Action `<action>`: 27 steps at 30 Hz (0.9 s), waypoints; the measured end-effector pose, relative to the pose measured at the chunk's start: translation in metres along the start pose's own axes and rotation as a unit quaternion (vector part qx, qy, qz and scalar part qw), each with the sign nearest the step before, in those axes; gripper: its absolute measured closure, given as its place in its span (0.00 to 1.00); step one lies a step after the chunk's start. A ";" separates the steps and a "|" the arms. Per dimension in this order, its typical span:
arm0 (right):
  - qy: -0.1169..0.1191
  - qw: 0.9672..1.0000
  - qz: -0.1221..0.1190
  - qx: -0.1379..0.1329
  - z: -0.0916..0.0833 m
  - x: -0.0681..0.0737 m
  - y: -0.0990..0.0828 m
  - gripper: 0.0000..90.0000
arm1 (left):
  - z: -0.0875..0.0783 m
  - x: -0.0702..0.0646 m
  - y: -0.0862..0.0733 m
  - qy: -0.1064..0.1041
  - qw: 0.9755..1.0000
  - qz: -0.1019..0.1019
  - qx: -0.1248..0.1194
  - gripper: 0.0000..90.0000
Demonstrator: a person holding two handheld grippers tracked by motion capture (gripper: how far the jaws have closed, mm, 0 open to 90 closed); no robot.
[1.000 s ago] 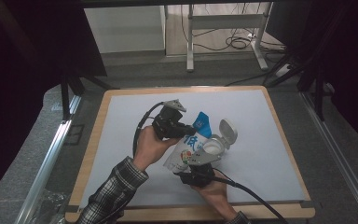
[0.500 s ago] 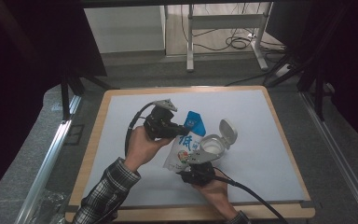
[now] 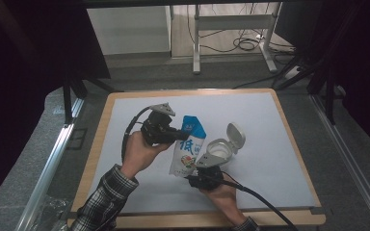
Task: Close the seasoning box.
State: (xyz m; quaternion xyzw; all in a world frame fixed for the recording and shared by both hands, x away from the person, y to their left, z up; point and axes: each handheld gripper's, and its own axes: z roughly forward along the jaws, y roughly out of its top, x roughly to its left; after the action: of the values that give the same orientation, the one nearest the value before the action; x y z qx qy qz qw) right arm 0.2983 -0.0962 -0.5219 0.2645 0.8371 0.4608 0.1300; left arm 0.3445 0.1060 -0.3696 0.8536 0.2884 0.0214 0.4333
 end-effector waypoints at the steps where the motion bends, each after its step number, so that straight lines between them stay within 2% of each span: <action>1: 0.000 1.000 0.000 0.000 0.000 0.000 0.000 0.62 | -0.001 0.001 -0.001 0.002 1.000 0.001 -0.003 1.00; 4: 0.002 1.000 0.010 0.006 -0.001 0.000 0.000 0.61 | -0.003 0.003 -0.003 0.004 1.000 0.000 -0.012 1.00; 10: 0.003 1.000 0.004 0.012 0.000 -0.003 -0.002 0.59 | -0.007 0.009 -0.006 0.014 1.000 -0.002 -0.025 1.00; 13: 0.006 1.000 0.006 0.017 0.000 -0.003 -0.003 0.58 | -0.008 0.013 -0.009 0.027 0.999 -0.005 -0.033 1.00; 21: 0.007 1.000 0.005 0.021 -0.005 -0.004 -0.003 0.57 | -0.005 0.031 -0.020 0.047 0.998 -0.018 -0.047 1.00; 27: 0.018 0.999 0.009 0.031 -0.008 -0.006 -0.003 0.57 | 0.000 0.045 -0.028 0.070 0.996 -0.023 -0.055 1.00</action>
State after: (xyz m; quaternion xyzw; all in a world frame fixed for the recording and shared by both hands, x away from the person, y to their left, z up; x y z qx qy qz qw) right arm 0.2983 -0.1067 -0.5204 0.2679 0.8506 0.4407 0.1024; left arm 0.3689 0.1416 -0.4007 0.8181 0.3359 0.0868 0.4587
